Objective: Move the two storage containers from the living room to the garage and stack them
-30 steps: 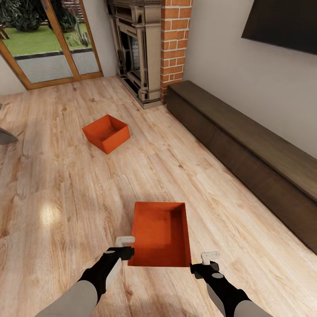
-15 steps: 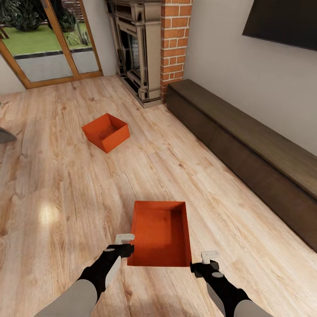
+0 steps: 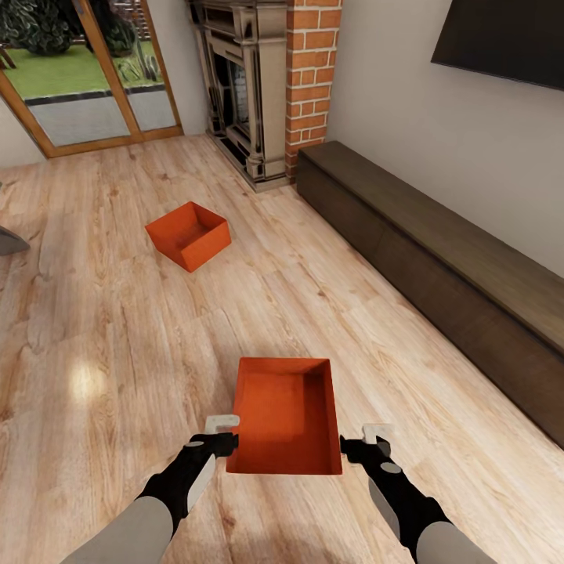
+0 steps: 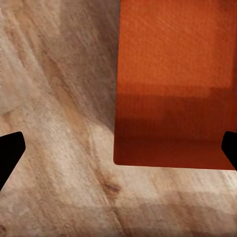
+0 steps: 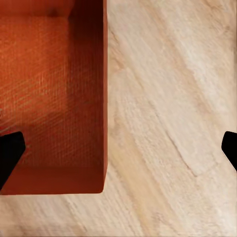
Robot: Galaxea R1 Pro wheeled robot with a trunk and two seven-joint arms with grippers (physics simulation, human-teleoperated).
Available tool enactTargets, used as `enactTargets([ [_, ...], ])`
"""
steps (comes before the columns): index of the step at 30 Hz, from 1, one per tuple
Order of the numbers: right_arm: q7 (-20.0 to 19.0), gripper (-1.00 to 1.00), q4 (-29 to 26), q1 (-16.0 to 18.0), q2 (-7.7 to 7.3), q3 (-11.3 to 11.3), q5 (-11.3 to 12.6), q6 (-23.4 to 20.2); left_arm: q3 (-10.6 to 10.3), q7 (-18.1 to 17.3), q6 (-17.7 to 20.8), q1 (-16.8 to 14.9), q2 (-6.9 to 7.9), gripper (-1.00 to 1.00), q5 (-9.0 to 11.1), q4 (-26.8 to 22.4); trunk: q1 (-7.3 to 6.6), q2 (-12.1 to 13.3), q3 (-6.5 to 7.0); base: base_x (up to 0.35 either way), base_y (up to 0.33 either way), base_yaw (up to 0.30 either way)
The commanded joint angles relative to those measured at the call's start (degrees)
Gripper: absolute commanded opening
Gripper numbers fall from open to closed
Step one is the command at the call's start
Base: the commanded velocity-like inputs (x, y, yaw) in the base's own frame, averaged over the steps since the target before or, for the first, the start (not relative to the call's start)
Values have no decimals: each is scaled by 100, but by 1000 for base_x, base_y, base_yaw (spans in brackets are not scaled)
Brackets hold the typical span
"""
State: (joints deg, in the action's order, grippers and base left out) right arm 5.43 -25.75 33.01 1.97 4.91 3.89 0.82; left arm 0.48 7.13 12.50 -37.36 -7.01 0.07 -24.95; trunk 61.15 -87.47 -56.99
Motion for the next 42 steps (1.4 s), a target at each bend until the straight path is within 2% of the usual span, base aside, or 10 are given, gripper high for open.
enactTargets([
  [1, 46, 100, 0, 2, -5, 46, 43, 9, 4, 16, 33, 0, -2, 100, 1, -11, 0, -2, -3, 0, 0, 0],
  [7, 41, 100, -241, 3, 8, 20, 103, -40, -4, 16, 33, 0, 4, 100, 1, -10, 0, -2, -3, 0, 0, 0],
  [13, -1, 100, -263, 4, 30, 27, 41, -46, -5, 15, 33, 0, 20, 100, 1, -67, 131, -242, -111, 0, 0, 0],
  [42, 10, 100, -264, 3, 40, 54, 42, -40, -4, 13, 33, 0, 24, 100, 1, -273, 768, -1405, -632, 0, 0, 0],
])
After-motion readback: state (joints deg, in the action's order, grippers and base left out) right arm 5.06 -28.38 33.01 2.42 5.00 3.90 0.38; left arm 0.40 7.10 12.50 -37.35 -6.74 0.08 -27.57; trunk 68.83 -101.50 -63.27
